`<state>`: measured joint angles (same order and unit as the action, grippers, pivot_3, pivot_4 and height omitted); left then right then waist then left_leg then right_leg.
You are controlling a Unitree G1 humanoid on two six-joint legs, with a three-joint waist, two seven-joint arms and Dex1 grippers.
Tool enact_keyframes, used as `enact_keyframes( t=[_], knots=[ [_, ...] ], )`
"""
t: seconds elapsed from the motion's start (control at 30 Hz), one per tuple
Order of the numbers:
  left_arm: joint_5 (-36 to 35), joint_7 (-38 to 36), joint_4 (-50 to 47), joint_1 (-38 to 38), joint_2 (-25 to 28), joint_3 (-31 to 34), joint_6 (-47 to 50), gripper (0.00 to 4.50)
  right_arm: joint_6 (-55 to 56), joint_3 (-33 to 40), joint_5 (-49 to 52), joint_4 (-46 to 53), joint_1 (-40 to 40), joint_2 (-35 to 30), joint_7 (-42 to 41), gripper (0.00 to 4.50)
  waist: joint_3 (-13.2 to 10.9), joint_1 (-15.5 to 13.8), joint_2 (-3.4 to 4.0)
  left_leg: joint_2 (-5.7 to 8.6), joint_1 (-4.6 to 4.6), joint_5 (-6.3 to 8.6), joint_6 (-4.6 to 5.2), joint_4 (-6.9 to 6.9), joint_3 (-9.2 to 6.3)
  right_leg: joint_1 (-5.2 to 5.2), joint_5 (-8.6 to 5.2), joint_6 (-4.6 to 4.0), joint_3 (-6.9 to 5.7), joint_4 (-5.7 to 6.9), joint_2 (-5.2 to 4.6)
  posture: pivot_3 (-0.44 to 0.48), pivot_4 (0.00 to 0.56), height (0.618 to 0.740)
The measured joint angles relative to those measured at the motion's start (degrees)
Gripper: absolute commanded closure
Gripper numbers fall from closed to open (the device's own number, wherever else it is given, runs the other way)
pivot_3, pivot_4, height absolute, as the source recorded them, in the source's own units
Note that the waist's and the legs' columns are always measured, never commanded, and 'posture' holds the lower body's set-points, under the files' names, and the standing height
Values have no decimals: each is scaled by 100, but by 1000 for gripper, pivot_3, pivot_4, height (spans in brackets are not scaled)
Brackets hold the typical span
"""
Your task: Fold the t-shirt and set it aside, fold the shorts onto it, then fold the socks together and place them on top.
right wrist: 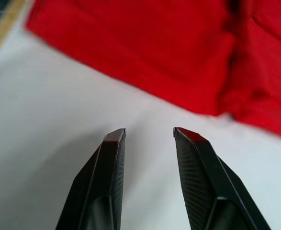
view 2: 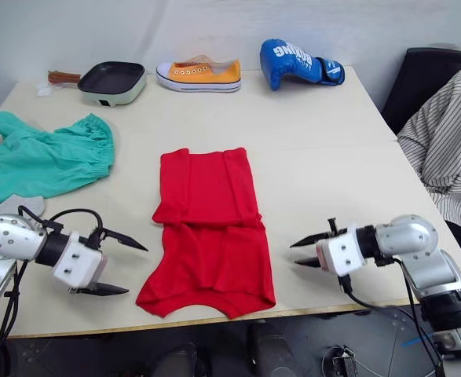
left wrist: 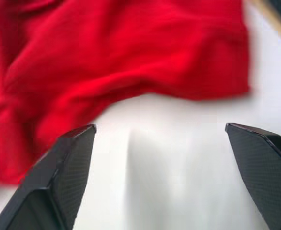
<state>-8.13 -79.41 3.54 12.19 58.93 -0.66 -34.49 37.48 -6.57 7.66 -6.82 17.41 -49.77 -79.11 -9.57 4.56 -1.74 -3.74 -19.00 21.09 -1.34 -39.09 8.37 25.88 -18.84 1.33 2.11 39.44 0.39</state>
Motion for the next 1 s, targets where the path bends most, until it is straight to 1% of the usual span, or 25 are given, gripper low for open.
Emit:
enact_keyframes(
  t=[0.1, 0.2, 0.3, 0.37, 0.43, 0.53, 0.6, 0.7, 0.8, 0.9, 0.97, 1.0],
  knots=[
    [164, 184, 246, -5, -218, -78, -1045, 20, 716, -170, -77, -5, -95, 3, 56, 2911, -4, -17, 4, 0, 59, 10, 15, 11, 6, -60, 0, 0, 5, -12, 0, 0, 150, 740],
    [386, 455, 516, 68, -469, -273, -1953, 20, 1330, -395, -279, -64, -125, 81, 218, 2911, -4, -29, 4, 0, 65, 11, 16, 13, 8, -65, 0, 0, 6, -13, 0, 0, 150, 740],
    [822, 812, 956, 478, -572, -435, -2925, 20, 2024, -637, -675, -395, 4, 152, 432, 2911, -8, -111, 16, 1, 90, 11, 17, 10, 18, -85, 0, 0, 13, -13, 0, 0, 150, 740],
    [1148, 1138, 1393, 790, -711, -506, -3357, 20, 2480, -761, -964, -712, 215, 244, 648, 2911, -15, -155, 31, 1, 141, 12, 21, 13, 22, -138, 0, 1, 14, -22, 0, 0, 150, 740],
    [1394, 1420, 1709, 997, -765, -560, -3635, 20, 2713, -892, -1086, -830, 328, 249, 814, 2911, -15, -178, 31, 1, 170, 13, 23, 22, 26, -161, 0, 0, 17, -26, -1, 0, 150, 740],
    [1693, 1829, 2077, 1239, -774, -696, -4030, 0, 2848, -1093, -1117, -911, 403, 249, 1057, 2345, -14, -196, 33, 1, 179, 13, 24, 28, 36, -163, 0, 1, 24, -25, -1, 0, 150, 740],
    [1839, 2067, 2209, 1294, -774, -746, -4149, 0, 2955, -1137, -1198, -946, 498, 260, 1246, 1729, -11, -198, 38, 0, 187, 13, 24, 35, 44, -163, 0, 1, 30, -24, -1, 0, 150, 740],
    [1983, 2343, 2209, 1348, -829, -846, -4106, 0, 3152, -1212, -1450, -1071, 672, 325, 1505, 1729, -8, -218, 41, -1, 195, 12, 24, 36, 49, -167, 0, 0, 33, -23, -1, 0, 150, 740],
    [2025, 2554, 2196, 1347, -891, -1004, -3976, 634, 3219, -1282, -1589, -1199, 711, 390, 1772, 1686, -5, -242, 40, -2, 198, 12, 24, 36, 60, -167, 0, 1, 40, -22, -1, 0, 150, 740],
    [2116, 2711, 2192, 1351, -944, -1194, -3858, 1629, 3236, -1369, -1765, -1320, 835, 502, 2025, 1686, -3, -239, 38, -5, 205, 12, 23, 43, 74, -166, 0, 0, 47, -19, 1, 0, 150, 740],
    [2174, 2793, 2192, 1351, -972, -1296, -3796, 2255, 3225, -1450, -1800, -1368, 885, 511, 2124, 2056, -3, -238, 37, -6, 208, 11, 23, 45, 79, -165, 0, 0, 49, -18, 3, 0, 150, 740],
    [2188, 2831, 2193, 1351, -972, -1356, -3769, 2618, 3184, -1505, -1806, -1385, 893, 512, 2147, 2330, -2, -238, 37, -7, 208, 11, 23, 45, 81, -164, -1, -1, 51, -18, 3, 0, 150, 740]
  ],
)
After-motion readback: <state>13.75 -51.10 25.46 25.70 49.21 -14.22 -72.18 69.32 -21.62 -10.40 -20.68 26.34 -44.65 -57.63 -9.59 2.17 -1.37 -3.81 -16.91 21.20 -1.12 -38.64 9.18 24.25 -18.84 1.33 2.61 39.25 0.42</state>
